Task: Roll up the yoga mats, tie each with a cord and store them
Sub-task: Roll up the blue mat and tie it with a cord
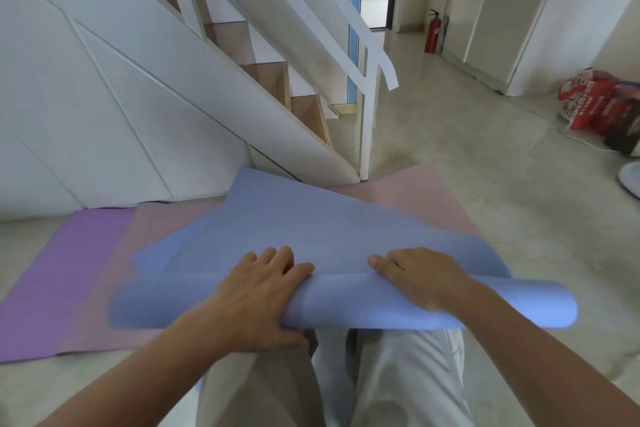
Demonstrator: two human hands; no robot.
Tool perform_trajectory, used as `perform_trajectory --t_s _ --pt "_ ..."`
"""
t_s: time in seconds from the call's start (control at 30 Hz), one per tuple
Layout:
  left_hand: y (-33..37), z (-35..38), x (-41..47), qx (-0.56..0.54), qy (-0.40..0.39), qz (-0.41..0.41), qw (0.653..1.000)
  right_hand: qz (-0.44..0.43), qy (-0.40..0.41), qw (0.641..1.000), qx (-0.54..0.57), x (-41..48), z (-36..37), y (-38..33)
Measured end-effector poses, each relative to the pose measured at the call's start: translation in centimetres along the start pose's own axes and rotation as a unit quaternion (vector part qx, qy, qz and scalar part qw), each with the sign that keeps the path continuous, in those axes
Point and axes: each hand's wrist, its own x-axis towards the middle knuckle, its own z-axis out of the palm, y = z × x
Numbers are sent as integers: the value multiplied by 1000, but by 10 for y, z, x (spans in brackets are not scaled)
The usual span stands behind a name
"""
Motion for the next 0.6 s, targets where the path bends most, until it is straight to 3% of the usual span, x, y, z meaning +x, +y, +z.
perform_trajectory --t_s 0.07,0.17,0.2,0.37,0.43,0.5,0.57,0.6 --pt "4 3 0 22 60 10 998 4 10 1000 -28 -1 -1 -1" --pt "3 -17 12 -52 -79 -53 994 -23 135 985 -107 -14 2 -7" --pt "-2 -20 17 -81 -121 -71 987 -14 143 982 -118 -20 0 -13" --pt "-23 -32 40 -221 -239 -111 939 -67 237 962 -116 -29 26 -15" --pt "-23 -33 41 -282 -262 -123 915 -71 191 975 -87 -28 15 -14" --pt "-21 -35 36 -323 -266 -134 898 -59 94 992 -61 -23 -1 -11" --pt "-13 -36 22 -320 -244 -132 906 -35 -7 999 -27 -18 -14 -13" --pt "-7 -36 13 -284 -216 -125 926 -27 -36 999 -10 -15 -17 -13"
